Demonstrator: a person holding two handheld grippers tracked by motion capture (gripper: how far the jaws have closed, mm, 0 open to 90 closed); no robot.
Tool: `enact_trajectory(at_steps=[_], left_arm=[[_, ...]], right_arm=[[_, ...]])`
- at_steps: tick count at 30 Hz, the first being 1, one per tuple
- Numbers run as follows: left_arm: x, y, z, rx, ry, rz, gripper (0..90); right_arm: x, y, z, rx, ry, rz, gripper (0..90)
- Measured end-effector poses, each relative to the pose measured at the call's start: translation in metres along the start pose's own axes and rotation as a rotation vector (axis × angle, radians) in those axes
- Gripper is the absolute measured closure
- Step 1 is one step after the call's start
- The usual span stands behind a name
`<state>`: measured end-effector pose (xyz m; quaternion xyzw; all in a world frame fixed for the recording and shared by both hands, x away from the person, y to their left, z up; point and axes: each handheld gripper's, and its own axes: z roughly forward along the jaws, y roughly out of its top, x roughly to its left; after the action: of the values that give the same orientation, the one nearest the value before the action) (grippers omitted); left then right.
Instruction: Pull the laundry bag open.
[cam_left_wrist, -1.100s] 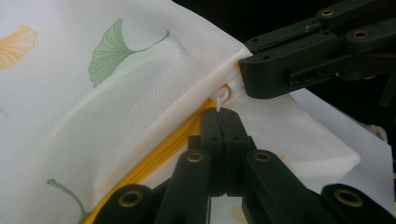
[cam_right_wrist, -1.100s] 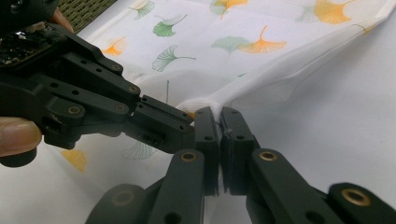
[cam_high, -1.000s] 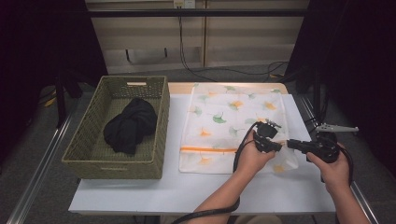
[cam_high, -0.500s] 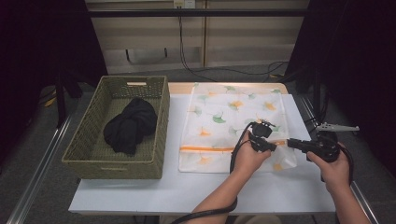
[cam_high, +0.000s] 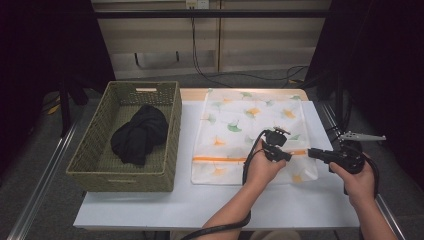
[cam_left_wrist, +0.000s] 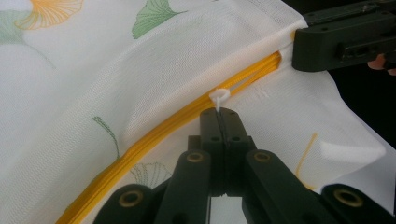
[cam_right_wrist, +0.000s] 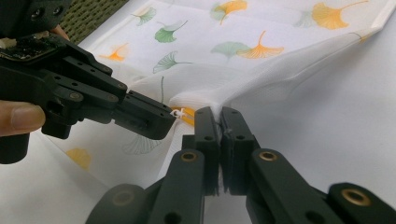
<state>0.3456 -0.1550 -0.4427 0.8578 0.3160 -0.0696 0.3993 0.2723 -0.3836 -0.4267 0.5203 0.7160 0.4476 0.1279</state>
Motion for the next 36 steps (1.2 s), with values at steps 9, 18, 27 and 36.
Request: enact_trajectory(at_steps=[9, 18, 27, 36], left_arm=[[0.003, -0.002, -0.002, 0.013, 0.013, -0.015, 90.0], [0.011, -0.005, -0.005, 0.025, 0.026, -0.039, 90.0], [0.014, -0.008, -0.007, 0.025, 0.028, -0.054, 90.0], [0.018, -0.009, -0.011, 0.032, 0.028, -0.070, 90.0]], right_arm=[[-0.001, 0.000, 0.001, 0.000, 0.000, -0.001, 86.9], [-0.001, 0.000, 0.000, -0.002, -0.010, -0.001, 86.9], [-0.003, -0.001, -0.002, -0.003, -0.010, 0.007, 86.8], [-0.005, -0.001, -0.003, -0.008, -0.014, 0.009, 86.8]])
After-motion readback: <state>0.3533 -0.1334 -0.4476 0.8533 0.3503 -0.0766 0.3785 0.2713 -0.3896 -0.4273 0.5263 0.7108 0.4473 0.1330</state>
